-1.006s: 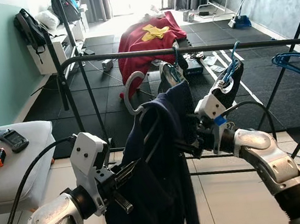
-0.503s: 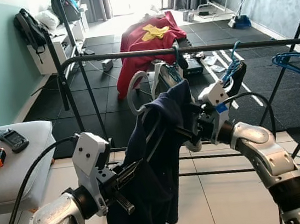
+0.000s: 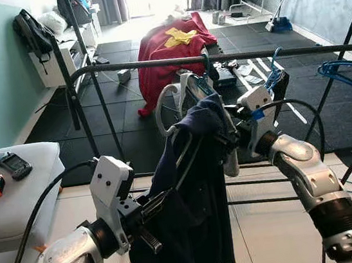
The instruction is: Hang hanger
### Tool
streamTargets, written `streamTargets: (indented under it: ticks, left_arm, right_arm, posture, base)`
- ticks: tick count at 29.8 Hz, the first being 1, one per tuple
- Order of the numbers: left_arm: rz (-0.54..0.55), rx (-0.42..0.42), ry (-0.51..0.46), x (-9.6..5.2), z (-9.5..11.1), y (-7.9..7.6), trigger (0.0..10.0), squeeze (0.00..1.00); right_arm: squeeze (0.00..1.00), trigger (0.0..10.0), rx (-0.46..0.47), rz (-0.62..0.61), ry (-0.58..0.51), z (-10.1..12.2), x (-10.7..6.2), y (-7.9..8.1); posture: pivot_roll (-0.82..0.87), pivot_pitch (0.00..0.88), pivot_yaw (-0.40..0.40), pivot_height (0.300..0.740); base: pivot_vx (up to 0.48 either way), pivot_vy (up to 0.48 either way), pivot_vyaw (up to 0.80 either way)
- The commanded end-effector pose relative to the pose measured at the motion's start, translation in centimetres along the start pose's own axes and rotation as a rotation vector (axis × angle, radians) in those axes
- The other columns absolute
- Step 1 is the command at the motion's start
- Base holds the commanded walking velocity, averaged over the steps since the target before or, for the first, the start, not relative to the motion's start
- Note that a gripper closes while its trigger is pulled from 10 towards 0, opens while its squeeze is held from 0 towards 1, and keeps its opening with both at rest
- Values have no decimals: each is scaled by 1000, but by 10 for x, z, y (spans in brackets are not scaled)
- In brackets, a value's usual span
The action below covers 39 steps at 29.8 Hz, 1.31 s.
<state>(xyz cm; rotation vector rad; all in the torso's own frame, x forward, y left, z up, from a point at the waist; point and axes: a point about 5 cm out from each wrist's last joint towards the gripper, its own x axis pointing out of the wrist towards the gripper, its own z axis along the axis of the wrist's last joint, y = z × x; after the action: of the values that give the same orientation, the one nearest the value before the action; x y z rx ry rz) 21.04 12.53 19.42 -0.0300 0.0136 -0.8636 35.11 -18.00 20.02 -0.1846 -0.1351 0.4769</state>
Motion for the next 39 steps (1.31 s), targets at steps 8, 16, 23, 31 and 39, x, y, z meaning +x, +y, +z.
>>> streamTargets:
  ticks: [8,16,23,31,39]
  left_arm:
    - [-50,17,-55,-1,9,-10,10000,0]
    - [-40,37,-29,-4,7,-6,10000,0]
    - [-101,150,55,-31,4,-1,10000,0]
    - [-131,197,126,-49,0,4,10000,0]
    - [-36,350,323,-74,-8,30,10000,0]
  right_arm:
    - [0,0,-3,-101,-27,5,-2,-17]
    - [0,0,-23,-159,-40,8,-3,-28]
    - [0,0,-40,-231,-40,10,-8,-44]
    - [0,0,-41,-256,-42,12,-11,-51]
    - [0,0,13,-254,-46,12,-13,-56]
  posture:
    - [-38,0,-14,740]
    - [-41,0,-13,740]
    - [-44,0,-14,740]
    - [-47,0,-13,740]
    - [-50,0,-12,740]
  base:
    - [0,0,0]
    - [0,0,0]
    - [0,0,0]
    - [0,0,0]
    - [0,0,0]
